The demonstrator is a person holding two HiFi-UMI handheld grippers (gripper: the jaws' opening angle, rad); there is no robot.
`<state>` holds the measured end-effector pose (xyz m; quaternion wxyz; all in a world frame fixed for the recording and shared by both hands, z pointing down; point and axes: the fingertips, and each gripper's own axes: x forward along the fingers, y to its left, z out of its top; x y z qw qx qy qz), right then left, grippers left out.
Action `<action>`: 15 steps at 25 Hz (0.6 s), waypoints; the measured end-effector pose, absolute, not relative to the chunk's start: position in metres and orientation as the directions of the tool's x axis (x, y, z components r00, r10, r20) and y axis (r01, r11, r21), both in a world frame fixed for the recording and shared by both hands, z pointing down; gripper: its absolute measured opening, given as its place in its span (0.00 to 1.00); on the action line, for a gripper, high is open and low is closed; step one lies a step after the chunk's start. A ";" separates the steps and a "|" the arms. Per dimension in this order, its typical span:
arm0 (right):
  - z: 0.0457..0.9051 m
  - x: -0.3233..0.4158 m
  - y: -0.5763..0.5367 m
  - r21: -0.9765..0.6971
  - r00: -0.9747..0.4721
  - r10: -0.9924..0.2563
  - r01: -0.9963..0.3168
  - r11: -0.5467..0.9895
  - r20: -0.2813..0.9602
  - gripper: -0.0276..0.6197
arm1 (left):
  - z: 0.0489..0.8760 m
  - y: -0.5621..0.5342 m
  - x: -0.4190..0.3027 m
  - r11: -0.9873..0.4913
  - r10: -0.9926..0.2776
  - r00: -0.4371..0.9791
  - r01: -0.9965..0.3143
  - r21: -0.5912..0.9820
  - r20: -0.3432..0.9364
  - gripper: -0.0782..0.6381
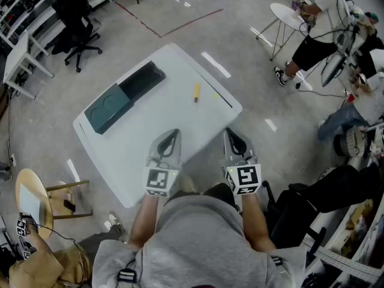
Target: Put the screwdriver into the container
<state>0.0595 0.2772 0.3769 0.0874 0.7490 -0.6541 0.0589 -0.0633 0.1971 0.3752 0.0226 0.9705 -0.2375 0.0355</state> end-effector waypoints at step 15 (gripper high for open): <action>0.388 0.070 0.256 0.006 0.135 -0.960 -0.990 -0.138 0.244 0.05 | 0.387 0.175 -0.053 -0.889 -0.450 0.887 -0.456 0.038 0.105 0.12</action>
